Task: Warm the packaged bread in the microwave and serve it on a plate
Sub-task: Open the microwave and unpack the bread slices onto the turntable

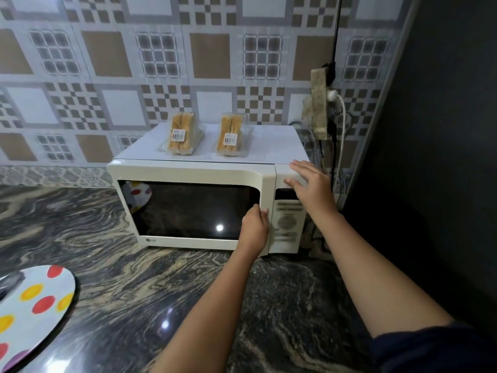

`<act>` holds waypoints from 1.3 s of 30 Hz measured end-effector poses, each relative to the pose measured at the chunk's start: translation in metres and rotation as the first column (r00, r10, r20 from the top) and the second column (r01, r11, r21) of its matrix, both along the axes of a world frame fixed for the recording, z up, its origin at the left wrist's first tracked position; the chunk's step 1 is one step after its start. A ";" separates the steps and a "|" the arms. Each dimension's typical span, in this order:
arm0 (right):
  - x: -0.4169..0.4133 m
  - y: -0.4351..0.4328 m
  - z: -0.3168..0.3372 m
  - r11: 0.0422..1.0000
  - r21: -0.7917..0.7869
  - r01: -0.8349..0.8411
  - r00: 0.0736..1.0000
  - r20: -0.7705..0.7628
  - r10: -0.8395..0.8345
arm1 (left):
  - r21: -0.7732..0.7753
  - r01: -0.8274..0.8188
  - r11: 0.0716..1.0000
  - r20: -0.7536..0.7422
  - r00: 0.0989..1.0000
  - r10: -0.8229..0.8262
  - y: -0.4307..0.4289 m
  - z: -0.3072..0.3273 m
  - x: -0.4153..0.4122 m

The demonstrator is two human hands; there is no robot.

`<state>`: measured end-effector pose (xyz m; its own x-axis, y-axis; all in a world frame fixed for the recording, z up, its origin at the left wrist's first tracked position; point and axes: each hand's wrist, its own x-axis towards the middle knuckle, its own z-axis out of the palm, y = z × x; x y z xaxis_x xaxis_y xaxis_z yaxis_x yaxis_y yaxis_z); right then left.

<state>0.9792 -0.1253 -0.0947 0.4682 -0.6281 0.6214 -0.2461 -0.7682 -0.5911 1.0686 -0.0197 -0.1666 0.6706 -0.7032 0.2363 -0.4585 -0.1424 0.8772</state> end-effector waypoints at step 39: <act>0.016 0.321 0.018 0.723 0.418 -0.550 0.798 0.009 0.602 | -0.137 0.001 0.991 0.022 1.000 0.002 0.334 -0.055 -0.007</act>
